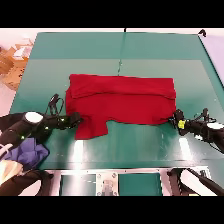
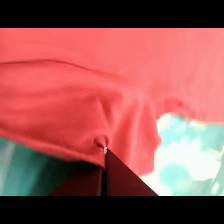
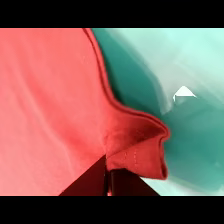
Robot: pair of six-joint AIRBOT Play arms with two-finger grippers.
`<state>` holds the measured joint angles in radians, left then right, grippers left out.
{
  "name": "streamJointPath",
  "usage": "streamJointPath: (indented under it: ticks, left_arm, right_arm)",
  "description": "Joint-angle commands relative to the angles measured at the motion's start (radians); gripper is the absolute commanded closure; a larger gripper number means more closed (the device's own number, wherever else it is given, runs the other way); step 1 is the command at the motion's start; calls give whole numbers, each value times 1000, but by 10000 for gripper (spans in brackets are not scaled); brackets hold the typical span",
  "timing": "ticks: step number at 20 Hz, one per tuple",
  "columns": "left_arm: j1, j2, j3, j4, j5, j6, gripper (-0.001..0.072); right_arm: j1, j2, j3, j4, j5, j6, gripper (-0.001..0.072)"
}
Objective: Fold the shirts.
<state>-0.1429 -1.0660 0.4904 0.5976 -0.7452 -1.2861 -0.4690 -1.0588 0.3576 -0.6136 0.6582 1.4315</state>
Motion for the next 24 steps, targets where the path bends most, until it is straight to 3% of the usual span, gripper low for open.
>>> streamJointPath:
  ticks: [1, 3, 7, 10, 13, 17, 24]
  left_arm:
    - [-2, 42, 111, 300, -245, -139, 688]
    - [-2, 96, 148, 417, -346, -193, 688]
    - [-2, 159, 211, 428, -451, -225, 687]
    - [-2, 158, 296, 412, -442, -226, 688]
    - [-2, 115, 413, 413, -399, -211, 688]
    - [-2, -60, 624, 446, -322, -179, 688]
    - [-2, -497, 1009, 464, -252, -170, 687]
  right_arm:
    - [-75, 3, 61, -84, 172, -53, 700]
    - [-133, 9, 124, -180, 285, -52, 700]
    - [-189, 49, 227, -244, 414, -52, 700]
    - [-173, 50, 308, -239, 477, -51, 700]
    - [-134, 43, 354, -179, 418, -51, 700]
    - [-70, -77, 480, -98, 347, -51, 700]
    - [54, -492, 820, -50, 296, -43, 700]
